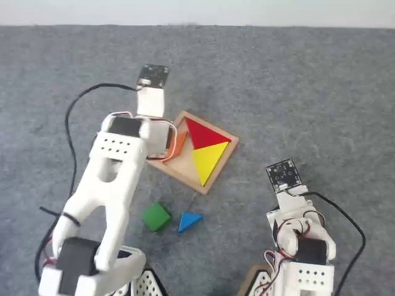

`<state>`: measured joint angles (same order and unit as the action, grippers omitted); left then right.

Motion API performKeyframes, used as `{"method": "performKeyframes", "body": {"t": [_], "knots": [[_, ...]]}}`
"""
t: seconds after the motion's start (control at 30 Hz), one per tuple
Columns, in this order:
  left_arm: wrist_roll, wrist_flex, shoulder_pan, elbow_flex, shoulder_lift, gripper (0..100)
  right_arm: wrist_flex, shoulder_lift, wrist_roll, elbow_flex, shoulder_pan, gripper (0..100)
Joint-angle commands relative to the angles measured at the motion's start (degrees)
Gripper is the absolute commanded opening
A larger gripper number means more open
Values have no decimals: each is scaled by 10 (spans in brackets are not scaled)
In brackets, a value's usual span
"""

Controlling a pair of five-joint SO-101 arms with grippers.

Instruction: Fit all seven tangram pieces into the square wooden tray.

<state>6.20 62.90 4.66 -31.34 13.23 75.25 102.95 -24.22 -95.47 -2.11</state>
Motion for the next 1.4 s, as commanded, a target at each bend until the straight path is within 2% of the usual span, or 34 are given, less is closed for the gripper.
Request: {"method": "performKeyframes", "body": {"t": [0.0, 0.17, 0.33, 0.47, 0.63, 0.83, 1.37], "knots": [[-8, -35, 8, 6, -2, 119, 1, 9, -4, -10, 4, 8], [-15, -85, 47, 41, -139, 137, 1, 9, -4, -10, 4, 8], [-11, -26, 32, 168, -287, 141, 1, 9, -4, -10, 4, 8], [-11, -17, 20, 218, -353, 140, 1, 9, -4, -10, 4, 8], [-15, -10, 24, 221, -360, 137, 1, 9, -4, -10, 4, 8], [-16, 42, 29, 217, -366, 137, 1, 9, -4, -10, 4, 8], [-58, 59, 48, 209, -367, 181, 1, 9, -4, -10, 4, 8]]}}
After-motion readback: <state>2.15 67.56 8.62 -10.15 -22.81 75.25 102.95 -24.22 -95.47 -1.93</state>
